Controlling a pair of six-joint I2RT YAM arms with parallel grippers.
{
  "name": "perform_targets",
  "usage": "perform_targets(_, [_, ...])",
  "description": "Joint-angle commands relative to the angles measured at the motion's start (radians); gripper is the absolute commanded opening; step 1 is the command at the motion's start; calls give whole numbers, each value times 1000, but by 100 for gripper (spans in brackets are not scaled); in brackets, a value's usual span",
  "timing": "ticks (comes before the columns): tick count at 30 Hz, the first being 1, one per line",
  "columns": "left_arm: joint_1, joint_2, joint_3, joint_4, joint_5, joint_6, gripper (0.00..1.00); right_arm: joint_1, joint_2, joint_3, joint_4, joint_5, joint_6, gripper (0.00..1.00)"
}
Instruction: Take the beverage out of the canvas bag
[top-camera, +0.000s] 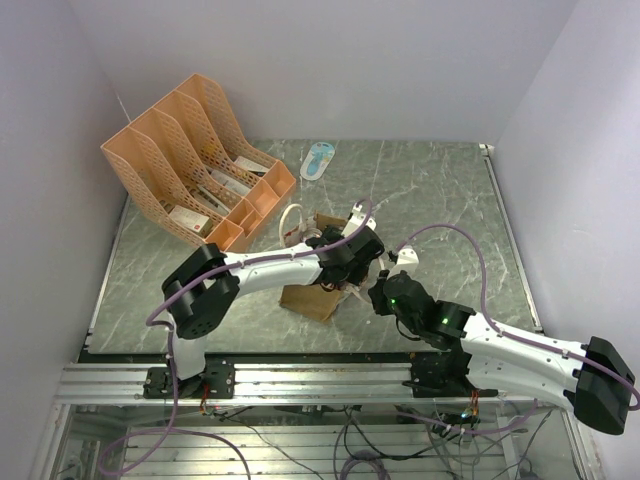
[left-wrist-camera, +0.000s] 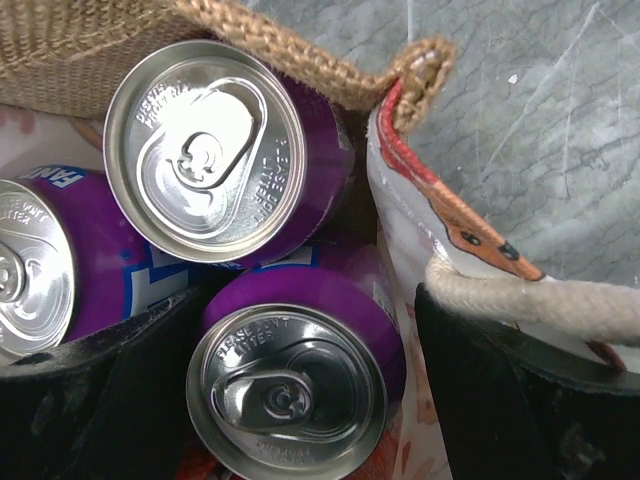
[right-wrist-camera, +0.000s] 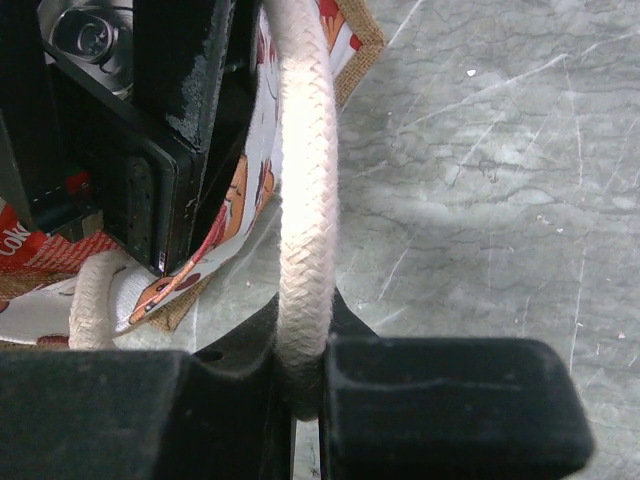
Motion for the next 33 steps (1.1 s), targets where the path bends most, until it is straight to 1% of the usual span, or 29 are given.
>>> perform_targets(1, [19,37,16,31,19,23,89,-6,9,-2,-28,26,-18,4])
perform_targets(5, [24,33,18,34,43,36,79,-6,13,-1,-28,26,-18,4])
perform_targets(8, [25,19,27,25,49,42,69,-6,13,-1,-27,26,-18,4])
perform_targets(12, [25,-15,44,5,49,51,50,-6,16,-1,-27,26,-16,4])
perform_targets(19, [24,-111,78,-46,62,65,30,-6,20,0,-28,29,-16,4])
perform_targets(27, [25,-285,70,-86,84,85,14,-6,27,3,-29,29,-15,4])
perform_targets(33, [25,-424,53,-134,123,106,8,-6,28,3,-28,29,-15,4])
